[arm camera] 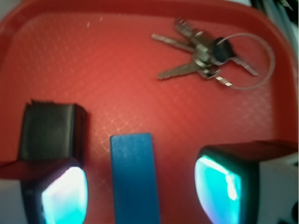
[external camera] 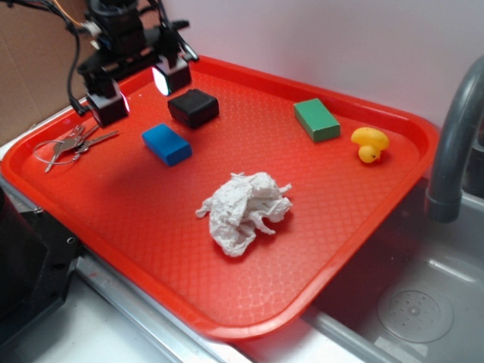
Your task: Grab the blue block.
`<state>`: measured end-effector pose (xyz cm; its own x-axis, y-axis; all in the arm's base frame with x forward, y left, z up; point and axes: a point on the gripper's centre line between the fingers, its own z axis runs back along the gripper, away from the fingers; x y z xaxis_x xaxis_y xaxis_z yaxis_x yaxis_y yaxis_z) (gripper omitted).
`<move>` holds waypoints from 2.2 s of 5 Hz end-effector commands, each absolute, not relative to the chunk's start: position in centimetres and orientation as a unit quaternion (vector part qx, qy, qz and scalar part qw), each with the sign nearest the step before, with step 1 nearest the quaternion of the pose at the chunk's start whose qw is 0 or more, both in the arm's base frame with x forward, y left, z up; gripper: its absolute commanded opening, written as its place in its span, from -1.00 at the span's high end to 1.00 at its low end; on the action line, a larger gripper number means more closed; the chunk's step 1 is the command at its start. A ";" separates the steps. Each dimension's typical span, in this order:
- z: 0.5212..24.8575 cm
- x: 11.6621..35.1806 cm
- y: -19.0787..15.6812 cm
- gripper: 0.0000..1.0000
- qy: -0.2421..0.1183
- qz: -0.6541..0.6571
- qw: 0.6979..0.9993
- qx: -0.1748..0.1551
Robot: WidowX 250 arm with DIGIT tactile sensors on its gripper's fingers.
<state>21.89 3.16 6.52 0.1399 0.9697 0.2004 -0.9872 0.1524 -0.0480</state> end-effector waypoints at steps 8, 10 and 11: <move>16.4 19.5 0.3 1.00 -0.052 0.288 0.954 -0.071; 18.6 20.2 -2.7 1.00 -0.055 0.187 0.973 -0.125; 19.3 21.1 -4.0 1.00 -0.053 0.168 0.977 -0.123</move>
